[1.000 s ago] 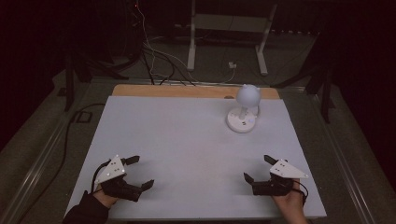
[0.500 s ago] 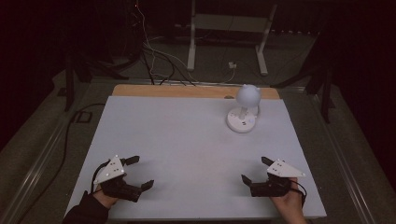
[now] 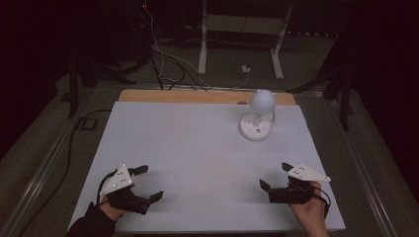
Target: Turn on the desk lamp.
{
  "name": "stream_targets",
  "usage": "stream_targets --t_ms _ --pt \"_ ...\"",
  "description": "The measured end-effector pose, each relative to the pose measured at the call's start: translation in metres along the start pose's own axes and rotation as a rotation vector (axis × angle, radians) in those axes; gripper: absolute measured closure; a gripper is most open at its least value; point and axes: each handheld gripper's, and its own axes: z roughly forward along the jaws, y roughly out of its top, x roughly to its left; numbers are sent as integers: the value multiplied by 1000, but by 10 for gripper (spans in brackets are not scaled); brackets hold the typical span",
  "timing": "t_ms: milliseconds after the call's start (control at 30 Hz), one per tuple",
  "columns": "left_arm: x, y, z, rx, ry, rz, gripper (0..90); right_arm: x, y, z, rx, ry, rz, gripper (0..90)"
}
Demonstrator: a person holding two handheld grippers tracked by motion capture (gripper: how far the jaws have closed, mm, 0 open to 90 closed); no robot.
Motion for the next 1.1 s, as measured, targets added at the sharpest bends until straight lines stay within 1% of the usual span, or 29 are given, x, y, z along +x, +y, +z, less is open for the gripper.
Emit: stream_targets --t_ms 100,133,200,267,300,367,467,667,733,933,1033,1100 --pt "0 0 0 -2 0 -4 4 -1 5 -3 -8 -8 -7 0" --pt "1 0 0 -2 1 -7 4 -4 11 -6 -19 -8 -1 0" --pt "1 0 0 0 5 -8 4 -5 13 -6 -23 -9 0 0" --pt "1 0 0 -5 4 -10 4 -7 22 -9 -30 -19 -13 0" --pt "1 0 0 -6 3 -11 4 -7 22 -9 -30 -19 -13 0" --pt "1 0 0 -1 3 -6 4 -10 28 -9 -35 -22 -14 0" --pt "1 0 0 -2 3 -9 4 -11 35 -9 -37 -22 -24 0" --pt "2 0 -1 -6 3 -15 4 -14 45 -8 -48 -19 -27 0" --pt "1 0 0 -2 5 -11 4 -15 48 -7 -51 -13 -21 0" --pt "1 0 0 1 6 -9 4 -18 57 -4 -53 -13 -34 0" --pt "1 0 0 -3 5 -10 3 -19 61 -3 -59 -12 -33 0" --pt "1 0 0 4 12 -5 4 -20 64 -2 -64 -7 -25 0"
